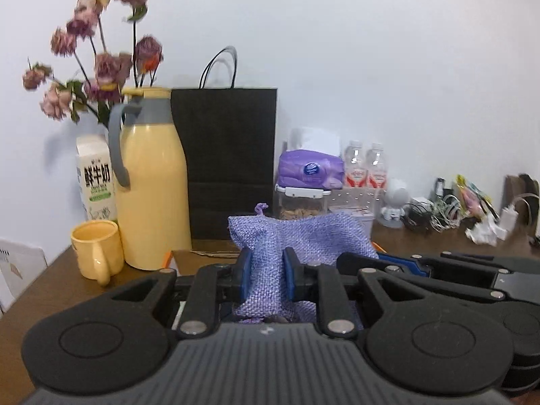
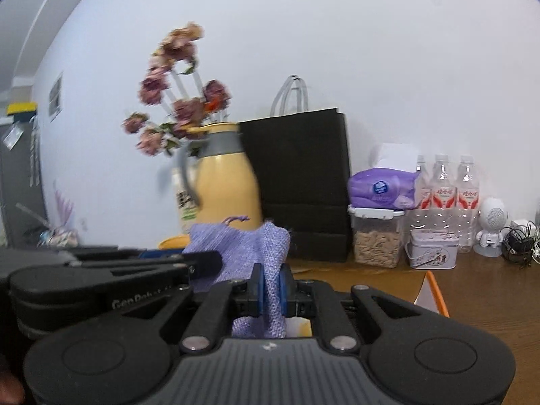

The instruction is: Organize objects

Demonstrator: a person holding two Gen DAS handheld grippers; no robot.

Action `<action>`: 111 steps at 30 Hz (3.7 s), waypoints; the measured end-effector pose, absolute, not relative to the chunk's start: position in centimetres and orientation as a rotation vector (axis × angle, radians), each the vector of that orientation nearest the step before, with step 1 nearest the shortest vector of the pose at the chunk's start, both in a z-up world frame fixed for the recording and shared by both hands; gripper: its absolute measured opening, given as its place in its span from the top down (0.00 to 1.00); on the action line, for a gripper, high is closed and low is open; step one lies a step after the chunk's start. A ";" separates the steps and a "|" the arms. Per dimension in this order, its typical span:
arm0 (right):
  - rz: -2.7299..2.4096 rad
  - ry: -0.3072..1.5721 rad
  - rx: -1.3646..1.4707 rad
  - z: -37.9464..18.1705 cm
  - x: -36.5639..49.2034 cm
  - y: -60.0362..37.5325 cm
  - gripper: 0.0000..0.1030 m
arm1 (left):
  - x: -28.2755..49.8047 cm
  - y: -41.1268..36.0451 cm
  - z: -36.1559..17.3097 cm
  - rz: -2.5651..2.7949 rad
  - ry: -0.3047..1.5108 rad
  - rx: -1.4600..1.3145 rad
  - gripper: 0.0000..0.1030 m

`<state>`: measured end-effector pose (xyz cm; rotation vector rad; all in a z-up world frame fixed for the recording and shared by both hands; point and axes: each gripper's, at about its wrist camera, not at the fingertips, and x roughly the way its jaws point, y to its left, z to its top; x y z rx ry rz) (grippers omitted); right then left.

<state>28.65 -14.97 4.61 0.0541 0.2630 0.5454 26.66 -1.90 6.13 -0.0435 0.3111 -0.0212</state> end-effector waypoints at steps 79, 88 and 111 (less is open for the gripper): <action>0.363 0.473 -0.025 1.7 14.5 -18.4 0.00 | 9.6 1.7 2.7 0.142 0.454 -0.036 0.00; 0.363 0.473 -0.025 1.8 14.5 -18.4 0.00 | 9.5 1.7 2.8 0.143 0.453 -0.035 0.00; 0.363 0.477 -0.025 1.6 14.5 -18.3 0.00 | 9.9 1.7 2.4 0.148 0.473 -0.037 0.00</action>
